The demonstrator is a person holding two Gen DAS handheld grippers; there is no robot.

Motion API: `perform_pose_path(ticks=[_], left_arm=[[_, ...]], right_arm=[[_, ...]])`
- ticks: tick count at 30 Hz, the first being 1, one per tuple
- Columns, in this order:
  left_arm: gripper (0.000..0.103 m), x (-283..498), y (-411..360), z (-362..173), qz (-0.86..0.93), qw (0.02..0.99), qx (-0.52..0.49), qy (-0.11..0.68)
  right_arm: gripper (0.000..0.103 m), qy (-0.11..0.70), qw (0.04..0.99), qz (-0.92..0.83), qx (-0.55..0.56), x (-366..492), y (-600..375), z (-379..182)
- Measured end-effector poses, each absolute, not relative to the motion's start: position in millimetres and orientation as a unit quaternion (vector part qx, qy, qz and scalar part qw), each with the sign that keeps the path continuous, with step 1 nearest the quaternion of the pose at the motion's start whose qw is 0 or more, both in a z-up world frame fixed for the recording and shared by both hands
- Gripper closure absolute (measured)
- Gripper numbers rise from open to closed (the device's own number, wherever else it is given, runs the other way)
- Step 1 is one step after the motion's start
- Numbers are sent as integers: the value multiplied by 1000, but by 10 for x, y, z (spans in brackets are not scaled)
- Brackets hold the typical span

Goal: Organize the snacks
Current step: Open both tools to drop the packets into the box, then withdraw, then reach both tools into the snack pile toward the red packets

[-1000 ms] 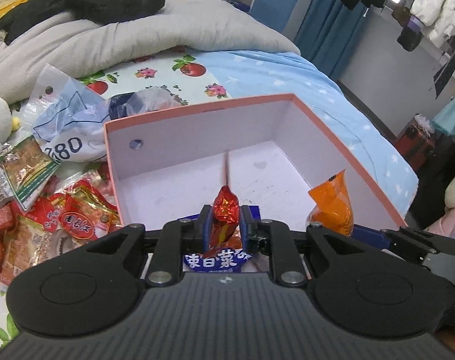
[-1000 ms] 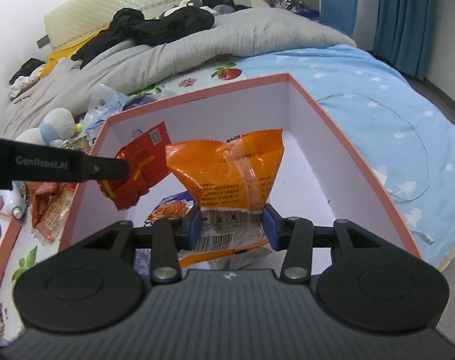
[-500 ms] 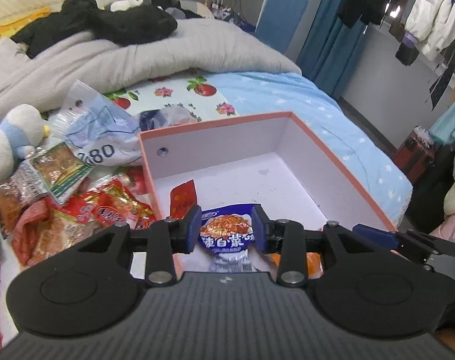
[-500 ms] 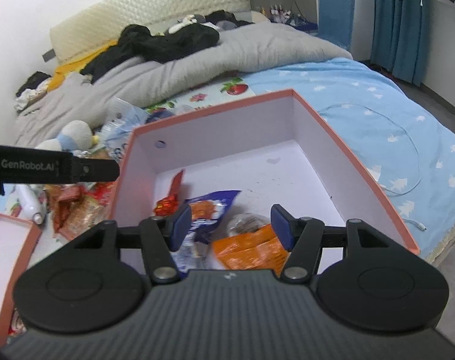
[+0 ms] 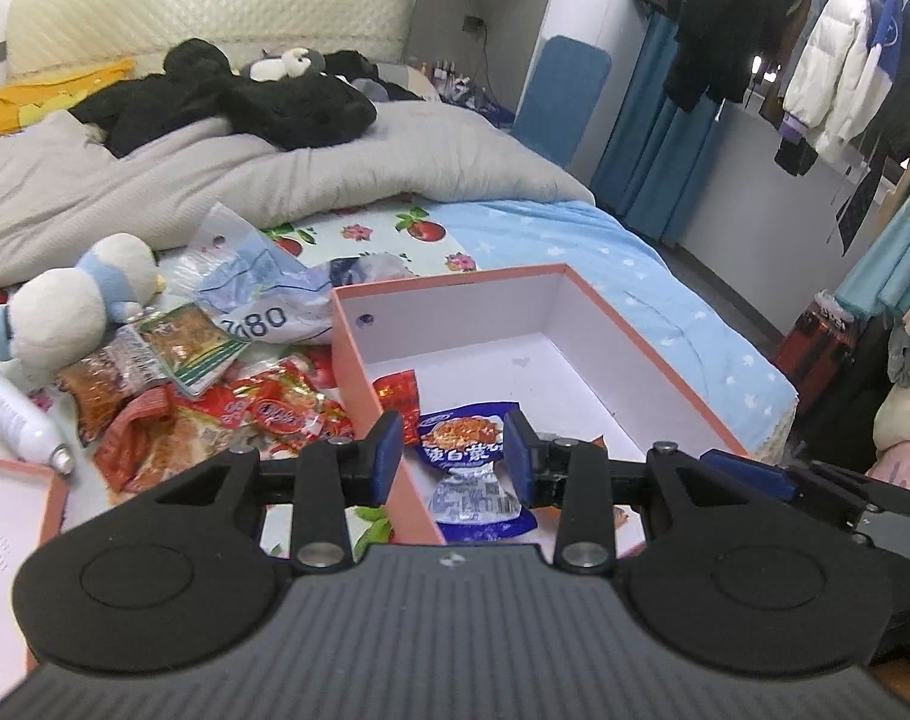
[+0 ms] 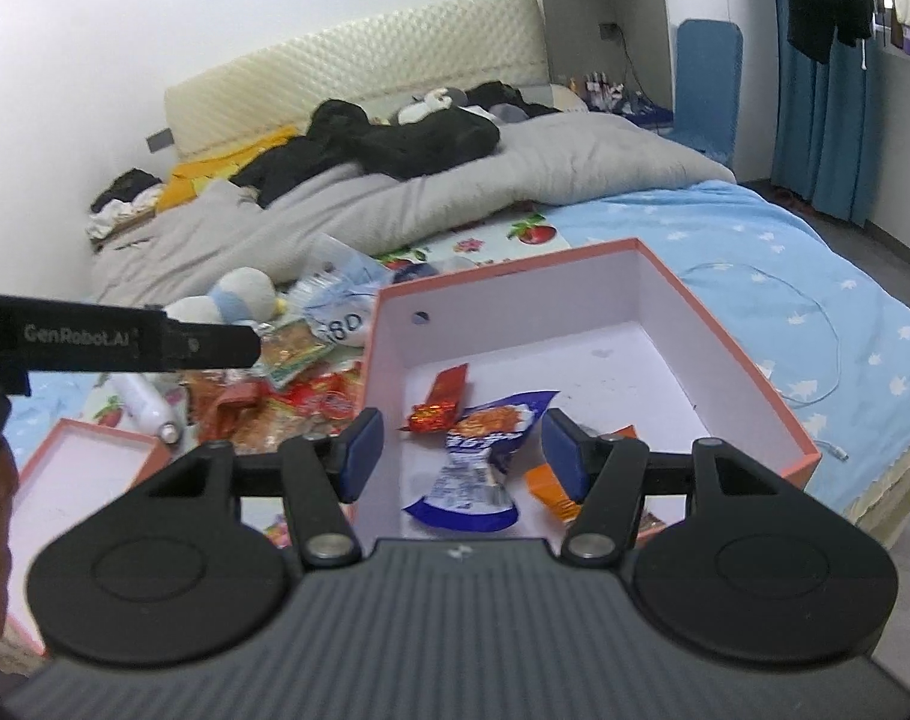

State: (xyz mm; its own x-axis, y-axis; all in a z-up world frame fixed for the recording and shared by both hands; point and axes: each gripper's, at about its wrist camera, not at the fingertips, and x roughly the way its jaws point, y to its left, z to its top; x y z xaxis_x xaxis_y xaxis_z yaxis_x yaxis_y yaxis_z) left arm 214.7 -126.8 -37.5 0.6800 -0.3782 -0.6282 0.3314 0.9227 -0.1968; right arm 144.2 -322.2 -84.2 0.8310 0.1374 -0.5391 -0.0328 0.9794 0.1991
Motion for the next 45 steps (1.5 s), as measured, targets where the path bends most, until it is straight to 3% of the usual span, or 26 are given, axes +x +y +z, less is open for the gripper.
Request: perform_pose_path(ticks=[13, 25, 35, 45], left_arm=[[61, 1238, -760, -236, -162, 934, -42, 316], [59, 718, -386, -473, -115, 937, -60, 325], [57, 687, -153, -675, -84, 933, -74, 343], [48, 973, 1, -807, -69, 928, -81, 358]], right_arm=[[42, 256, 959, 86, 91, 921, -2830, -763], [42, 270, 952, 125, 77, 581, -2575, -998], [42, 276, 947, 150, 72, 559, -2407, -1086], [42, 291, 942, 153, 62, 788, -2238, -1163]])
